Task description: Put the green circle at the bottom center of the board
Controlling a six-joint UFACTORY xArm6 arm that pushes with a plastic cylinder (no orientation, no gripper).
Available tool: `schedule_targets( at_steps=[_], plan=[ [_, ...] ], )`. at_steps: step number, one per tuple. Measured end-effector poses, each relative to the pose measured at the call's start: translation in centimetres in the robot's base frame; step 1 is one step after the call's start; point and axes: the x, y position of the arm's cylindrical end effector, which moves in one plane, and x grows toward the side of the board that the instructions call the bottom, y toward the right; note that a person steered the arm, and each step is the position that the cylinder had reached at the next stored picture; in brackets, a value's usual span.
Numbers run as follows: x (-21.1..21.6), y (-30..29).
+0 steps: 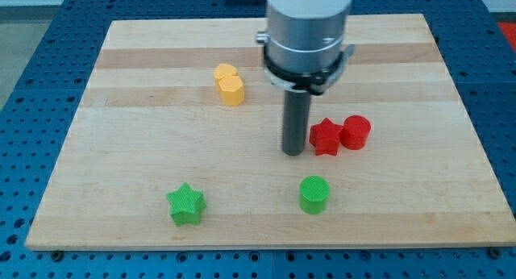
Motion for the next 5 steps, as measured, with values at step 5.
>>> schedule_targets(
  at_steps=[5],
  plan=[
    [0.6,1.2]
  ],
)
